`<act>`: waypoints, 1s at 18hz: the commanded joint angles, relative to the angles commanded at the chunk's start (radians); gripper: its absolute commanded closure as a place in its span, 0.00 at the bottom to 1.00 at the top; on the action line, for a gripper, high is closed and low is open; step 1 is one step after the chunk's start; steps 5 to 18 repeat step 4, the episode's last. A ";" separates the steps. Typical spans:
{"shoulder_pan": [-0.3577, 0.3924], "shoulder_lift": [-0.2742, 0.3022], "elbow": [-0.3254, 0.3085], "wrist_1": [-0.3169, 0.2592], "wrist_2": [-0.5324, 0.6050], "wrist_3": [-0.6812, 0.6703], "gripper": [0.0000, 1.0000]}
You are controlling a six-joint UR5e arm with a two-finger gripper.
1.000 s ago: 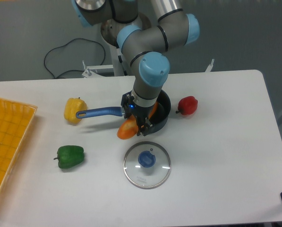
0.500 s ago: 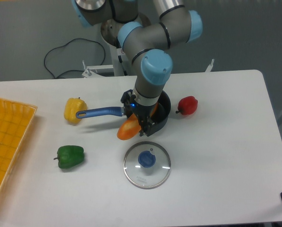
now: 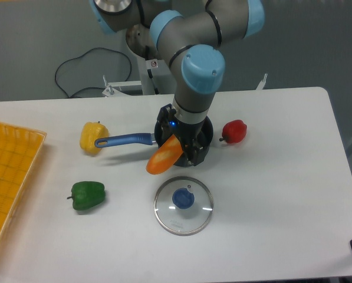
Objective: Place the long bread in the pot
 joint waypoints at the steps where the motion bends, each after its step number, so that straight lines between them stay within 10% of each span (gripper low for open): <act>1: -0.006 0.002 0.003 0.000 0.034 0.000 0.00; 18: -0.009 0.003 0.000 0.000 0.053 0.000 0.00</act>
